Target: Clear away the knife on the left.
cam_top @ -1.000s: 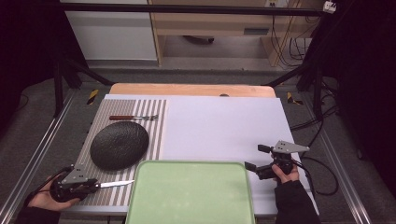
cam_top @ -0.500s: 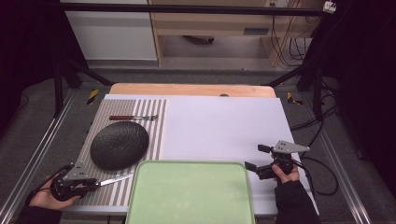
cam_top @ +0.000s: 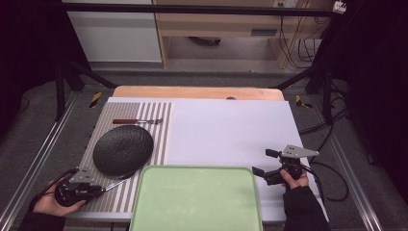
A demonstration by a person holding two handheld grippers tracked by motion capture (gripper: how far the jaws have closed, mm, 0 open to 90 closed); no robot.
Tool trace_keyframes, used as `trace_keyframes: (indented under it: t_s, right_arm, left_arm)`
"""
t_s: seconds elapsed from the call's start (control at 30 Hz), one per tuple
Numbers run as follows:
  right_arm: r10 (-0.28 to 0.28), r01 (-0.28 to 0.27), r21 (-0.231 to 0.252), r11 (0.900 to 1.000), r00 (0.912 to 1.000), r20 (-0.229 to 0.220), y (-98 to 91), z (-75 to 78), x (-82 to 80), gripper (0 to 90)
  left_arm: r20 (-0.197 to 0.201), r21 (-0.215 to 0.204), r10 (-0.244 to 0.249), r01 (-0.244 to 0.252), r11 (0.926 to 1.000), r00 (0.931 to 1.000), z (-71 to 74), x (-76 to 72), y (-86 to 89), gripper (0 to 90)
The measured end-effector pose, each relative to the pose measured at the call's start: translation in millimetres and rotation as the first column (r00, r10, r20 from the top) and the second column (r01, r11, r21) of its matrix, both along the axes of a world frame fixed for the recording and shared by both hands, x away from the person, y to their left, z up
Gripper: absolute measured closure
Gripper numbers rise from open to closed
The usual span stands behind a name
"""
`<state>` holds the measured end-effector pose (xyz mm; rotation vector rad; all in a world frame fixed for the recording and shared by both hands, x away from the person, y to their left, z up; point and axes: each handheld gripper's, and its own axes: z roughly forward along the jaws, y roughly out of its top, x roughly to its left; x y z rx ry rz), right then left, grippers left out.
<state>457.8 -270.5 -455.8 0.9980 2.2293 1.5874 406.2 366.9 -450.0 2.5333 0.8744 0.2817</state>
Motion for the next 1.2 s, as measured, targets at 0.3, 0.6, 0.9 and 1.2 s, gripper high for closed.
trace_keyframes:
  t_s: [0.3, 0.6, 0.9, 1.2]
  right_arm:
    - [0.0, 0.0, -0.001, 1.0, 1.0, -0.001, 0.1, -0.1, 0.1, 0.8]
    - [0.0, 0.0, -0.001, 1.0, 1.0, -0.001, 0.0, 0.0, 0.2, 0.8]
    - [0.001, -0.001, 0.001, 1.0, 1.0, -0.001, -0.1, 0.2, 0.1, 0.9]
    - [0.001, -0.001, 0.001, 1.0, 1.0, -0.001, -0.1, 0.2, 0.1, 0.8]
  left_arm:
    - [-0.013, 0.025, 0.005, -0.005, 0.9997, 0.9999, -0.2, 1.6, -5.8, 75.8]
    - [-0.019, 0.023, 0.007, -0.006, 0.9997, 0.9998, 0.1, 1.9, -5.8, 77.0]
    - [-0.039, -0.003, -0.002, 0.002, 1.0, 0.9992, 2.4, 0.9, -1.7, 77.2]
    - [-0.03, -0.012, -0.049, 0.049, 0.9987, 0.9983, 10.7, -4.1, -3.5, 77.2]
